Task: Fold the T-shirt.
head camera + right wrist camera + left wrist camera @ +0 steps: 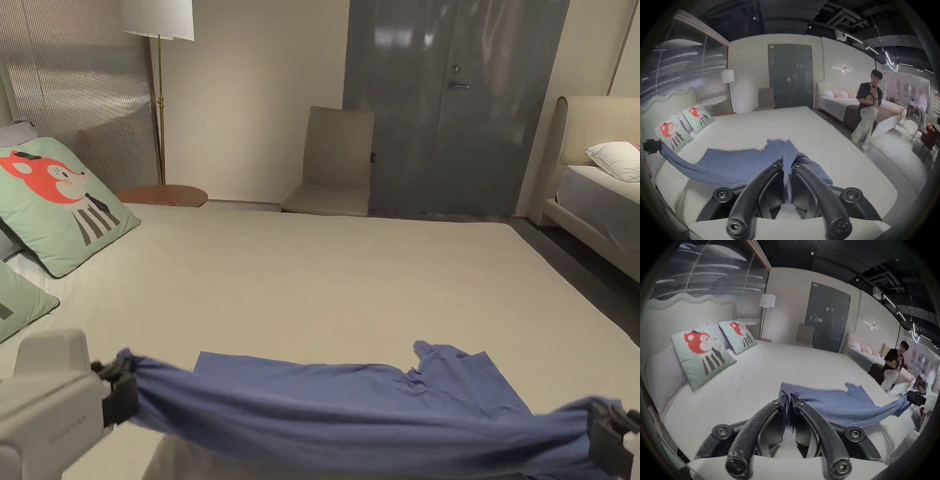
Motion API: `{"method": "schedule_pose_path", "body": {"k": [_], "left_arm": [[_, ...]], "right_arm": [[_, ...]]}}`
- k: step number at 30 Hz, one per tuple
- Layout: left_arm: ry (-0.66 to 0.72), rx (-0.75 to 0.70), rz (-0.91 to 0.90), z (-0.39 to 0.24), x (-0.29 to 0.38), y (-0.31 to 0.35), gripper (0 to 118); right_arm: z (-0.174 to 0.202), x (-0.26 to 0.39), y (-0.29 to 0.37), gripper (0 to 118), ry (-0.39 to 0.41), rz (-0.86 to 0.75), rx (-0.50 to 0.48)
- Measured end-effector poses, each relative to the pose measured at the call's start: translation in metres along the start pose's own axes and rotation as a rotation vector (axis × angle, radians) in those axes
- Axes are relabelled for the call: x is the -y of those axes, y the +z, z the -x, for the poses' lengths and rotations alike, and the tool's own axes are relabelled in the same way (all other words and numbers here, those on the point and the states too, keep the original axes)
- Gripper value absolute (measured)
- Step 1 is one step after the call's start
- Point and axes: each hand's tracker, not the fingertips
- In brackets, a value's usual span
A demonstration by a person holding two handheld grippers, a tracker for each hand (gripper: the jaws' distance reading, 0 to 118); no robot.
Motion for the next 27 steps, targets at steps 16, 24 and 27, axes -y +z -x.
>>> {"method": "schedule_pose_path", "body": {"k": [16, 24, 27], "left_arm": [[0.029, -0.094, 0.437, 0.049, 0.155, 0.003, 2], [0.037, -0.105, 0.479, 0.055, 0.171, -0.008, 3], [0.024, -0.110, 0.454, 0.055, 0.165, -0.001, 25]], "right_arm": [[-0.012, 0.145, 0.022, 6, 0.074, 0.429, 0.013], [-0.018, 0.169, 0.009, 6, 0.061, 0.512, 0.017], [-0.017, 0.166, 0.015, 24, 0.074, 0.488, 0.025]]}}
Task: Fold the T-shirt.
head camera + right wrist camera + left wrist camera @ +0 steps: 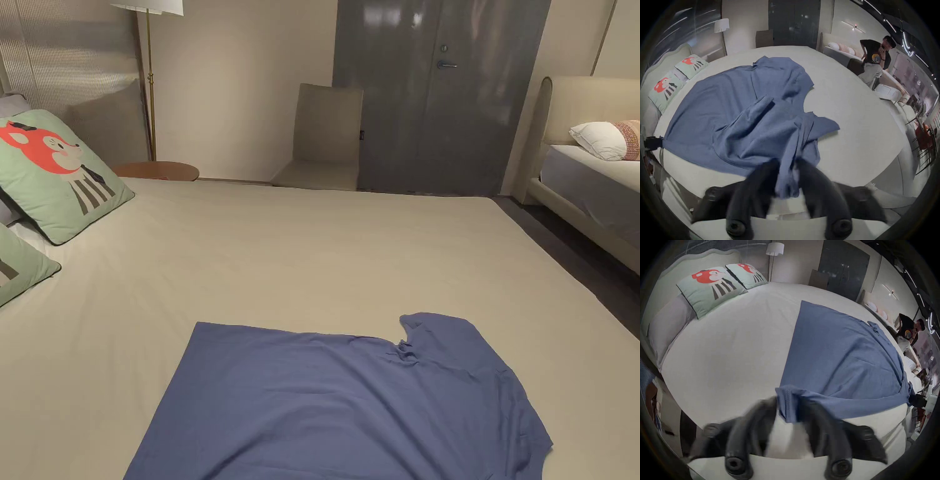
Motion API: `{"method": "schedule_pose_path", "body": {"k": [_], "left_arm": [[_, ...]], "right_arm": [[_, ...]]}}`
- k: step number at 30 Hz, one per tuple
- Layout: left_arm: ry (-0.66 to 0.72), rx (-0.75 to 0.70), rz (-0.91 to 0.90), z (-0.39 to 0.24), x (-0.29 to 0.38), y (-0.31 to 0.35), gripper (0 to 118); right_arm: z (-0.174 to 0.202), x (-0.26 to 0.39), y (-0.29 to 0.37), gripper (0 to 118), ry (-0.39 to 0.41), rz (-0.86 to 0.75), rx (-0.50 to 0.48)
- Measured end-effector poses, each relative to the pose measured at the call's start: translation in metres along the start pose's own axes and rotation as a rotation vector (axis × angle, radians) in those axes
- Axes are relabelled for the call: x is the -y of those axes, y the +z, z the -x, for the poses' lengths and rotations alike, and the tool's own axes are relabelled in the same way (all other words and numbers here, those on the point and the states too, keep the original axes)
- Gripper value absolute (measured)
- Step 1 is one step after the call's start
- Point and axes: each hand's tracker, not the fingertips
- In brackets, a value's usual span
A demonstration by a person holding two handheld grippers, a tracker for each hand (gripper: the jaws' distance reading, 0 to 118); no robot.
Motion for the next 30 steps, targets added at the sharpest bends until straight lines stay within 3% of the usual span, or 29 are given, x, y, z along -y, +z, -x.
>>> {"method": "schedule_pose_path", "body": {"k": [3, 4, 9, 11, 13, 14, 15, 16, 17, 18, 24, 29, 30], "left_arm": [[0.018, 0.049, -0.137, 0.000, -0.006, 0.026, 102], [0.021, 0.070, -0.211, -0.001, -0.009, 0.040, 109], [-0.041, 0.050, -0.498, -0.031, -0.030, 0.096, 108], [-0.067, 0.044, -0.576, -0.041, -0.036, 0.111, 102], [-0.079, 0.054, -0.640, -0.049, -0.037, 0.122, 70], [-0.077, 0.056, -0.646, -0.052, -0.038, 0.125, 47], [-0.076, 0.057, -0.647, -0.055, -0.038, 0.128, 15], [-0.075, 0.058, -0.660, -0.057, -0.038, 0.130, 2], [-0.073, 0.057, -0.670, -0.058, -0.038, 0.129, 1], [-0.072, 0.063, -0.676, -0.058, -0.036, 0.130, 0], [-0.092, 0.079, -0.628, -0.055, -0.029, 0.126, 0], [-0.076, 0.096, -0.467, -0.033, -0.025, 0.098, 1], [-0.073, 0.093, -0.403, -0.028, -0.023, 0.088, 8]], "right_arm": [[-0.007, -0.003, 0.023, 98, -0.011, -0.122, -0.022], [-0.009, -0.006, 0.036, 103, -0.034, -0.195, -0.039], [-0.006, -0.032, 0.086, 102, -0.058, -0.506, 0.038], [-0.002, -0.038, 0.100, 101, -0.057, -0.613, 0.069], [0.002, -0.041, 0.108, 89, -0.057, -0.691, 0.078], [0.004, -0.041, 0.111, 74, -0.063, -0.716, 0.086], [0.006, -0.042, 0.115, 47, -0.072, -0.738, 0.089], [0.008, -0.044, 0.115, 26, -0.070, -0.732, 0.083], [0.009, -0.044, 0.115, 9, -0.071, -0.736, 0.083], [0.010, -0.044, 0.115, 1, -0.073, -0.744, 0.086], [0.009, -0.042, 0.106, 0, -0.075, -0.709, 0.060], [0.009, -0.036, 0.097, 0, -0.075, -0.667, 0.046], [0.010, -0.035, 0.095, 0, -0.071, -0.657, 0.044]]}}
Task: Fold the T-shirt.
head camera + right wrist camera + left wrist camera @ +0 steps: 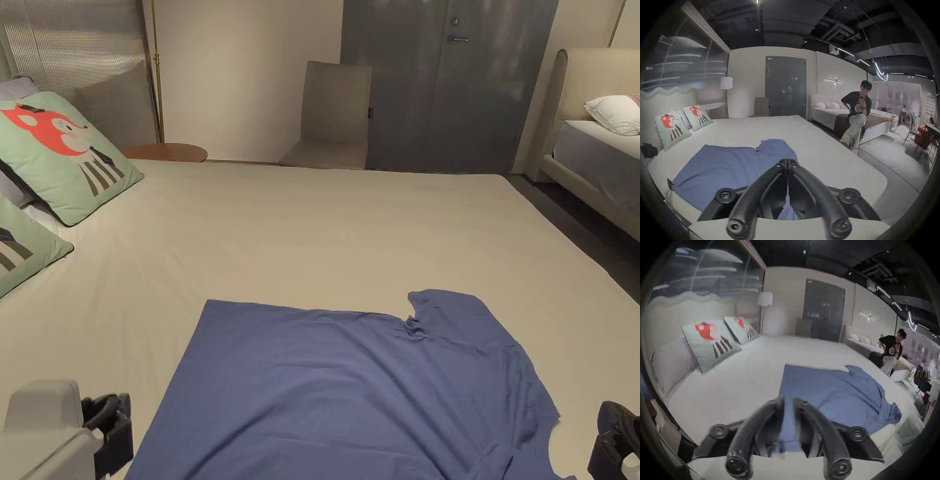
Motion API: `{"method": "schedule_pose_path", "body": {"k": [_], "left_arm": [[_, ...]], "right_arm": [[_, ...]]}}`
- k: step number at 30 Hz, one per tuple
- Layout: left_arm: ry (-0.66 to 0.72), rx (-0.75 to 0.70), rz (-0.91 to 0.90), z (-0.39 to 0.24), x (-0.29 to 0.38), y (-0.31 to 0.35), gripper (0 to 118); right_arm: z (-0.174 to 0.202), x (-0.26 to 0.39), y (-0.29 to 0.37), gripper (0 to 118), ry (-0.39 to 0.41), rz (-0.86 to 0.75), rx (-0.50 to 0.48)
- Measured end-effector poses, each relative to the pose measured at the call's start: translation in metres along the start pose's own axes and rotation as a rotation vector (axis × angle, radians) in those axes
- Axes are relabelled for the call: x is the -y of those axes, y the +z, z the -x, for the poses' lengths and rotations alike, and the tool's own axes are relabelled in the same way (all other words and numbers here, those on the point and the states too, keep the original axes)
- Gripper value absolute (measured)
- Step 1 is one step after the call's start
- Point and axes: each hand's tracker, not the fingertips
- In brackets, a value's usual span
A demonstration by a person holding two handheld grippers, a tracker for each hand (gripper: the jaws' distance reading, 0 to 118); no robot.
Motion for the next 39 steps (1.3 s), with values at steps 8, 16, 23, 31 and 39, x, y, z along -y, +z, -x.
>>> {"method": "schedule_pose_path", "body": {"k": [8, 16, 23, 31, 39], "left_arm": [[0.100, -0.023, 0.265, 0.030, 0.054, -0.049, 106], [0.111, -0.040, 0.340, 0.041, 0.073, -0.083, 17], [0.086, -0.028, 0.286, 0.032, 0.069, -0.068, 5], [0.085, -0.025, 0.273, 0.031, 0.068, -0.062, 5], [0.105, -0.020, 0.248, 0.026, 0.062, -0.048, 5]], "right_arm": [[0.002, 0.012, -0.004, 0, 0.005, 0.066, -0.011], [-0.006, 0.025, -0.008, 0, 0.000, 0.125, -0.006], [-0.022, 0.036, -0.020, 95, 0.018, 0.293, -0.001], [-0.036, 0.081, -0.042, 99, 0.055, 0.534, -0.013], [-0.034, 0.078, -0.031, 5, 0.005, 0.468, -0.101]]}}
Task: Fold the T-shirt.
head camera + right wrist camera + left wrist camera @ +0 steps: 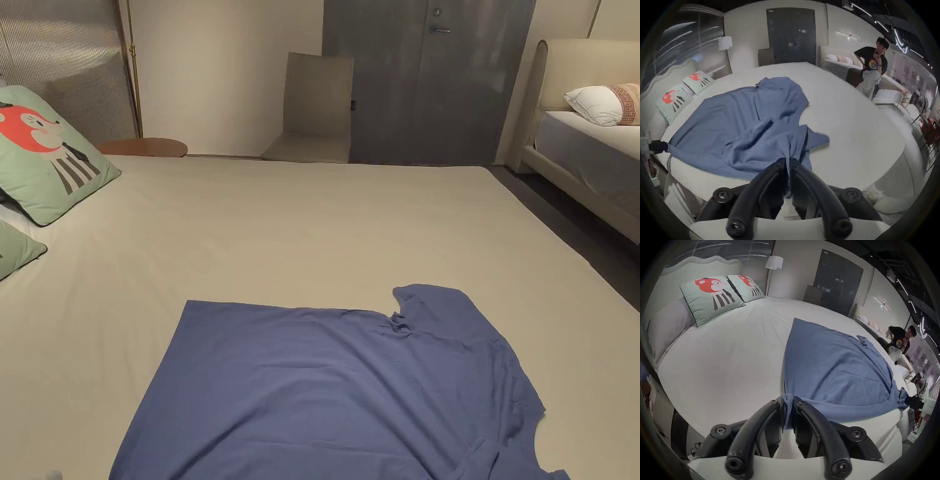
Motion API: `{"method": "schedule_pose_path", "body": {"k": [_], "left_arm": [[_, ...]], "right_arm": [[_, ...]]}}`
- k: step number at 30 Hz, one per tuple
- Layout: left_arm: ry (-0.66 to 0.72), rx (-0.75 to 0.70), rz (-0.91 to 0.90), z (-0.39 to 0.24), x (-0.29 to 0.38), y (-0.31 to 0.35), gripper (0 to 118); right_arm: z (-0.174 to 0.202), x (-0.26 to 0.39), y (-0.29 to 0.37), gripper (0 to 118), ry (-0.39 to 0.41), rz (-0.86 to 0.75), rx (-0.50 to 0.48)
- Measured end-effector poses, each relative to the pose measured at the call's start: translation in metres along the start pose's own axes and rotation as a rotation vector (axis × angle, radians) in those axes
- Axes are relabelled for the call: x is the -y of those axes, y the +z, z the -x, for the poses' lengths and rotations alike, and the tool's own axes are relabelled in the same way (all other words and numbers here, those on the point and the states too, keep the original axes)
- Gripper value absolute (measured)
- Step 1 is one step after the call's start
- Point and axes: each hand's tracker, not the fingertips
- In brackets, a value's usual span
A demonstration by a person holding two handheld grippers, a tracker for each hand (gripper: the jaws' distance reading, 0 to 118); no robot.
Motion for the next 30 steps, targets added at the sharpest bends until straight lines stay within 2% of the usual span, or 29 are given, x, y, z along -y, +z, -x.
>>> {"method": "schedule_pose_path", "body": {"k": [4, 9, 12, 17, 20, 24, 30], "left_arm": [[0.028, 0.022, -0.057, -0.006, -0.021, 0.018, 5], [0.043, 0.046, -0.138, -0.014, -0.070, 0.017, 5], [0.040, 0.034, -0.129, -0.023, -0.106, -0.008, 5], [0.019, -0.001, -0.044, -0.037, -0.142, -0.075, 5], [-0.001, -0.032, 0.017, -0.045, -0.150, -0.110, 5], [-0.005, -0.056, 0.077, -0.049, -0.154, -0.146, 5], [0.010, -0.075, 0.144, -0.047, -0.150, -0.177, 5]], "right_arm": [[0.000, -0.025, 0.021, 5, -0.038, -0.119, -0.008], [0.006, -0.074, 0.021, 5, -0.015, -0.234, 0.008], [0.012, -0.106, -0.008, 5, 0.001, -0.219, 0.017], [0.019, -0.138, -0.078, 5, 0.022, -0.101, 0.051], [0.021, -0.147, -0.116, 5, 0.041, -0.025, 0.064], [0.024, -0.153, -0.158, 5, 0.104, 0.059, 0.086], [0.025, -0.150, -0.194, 5, 0.108, 0.129, 0.098]]}}
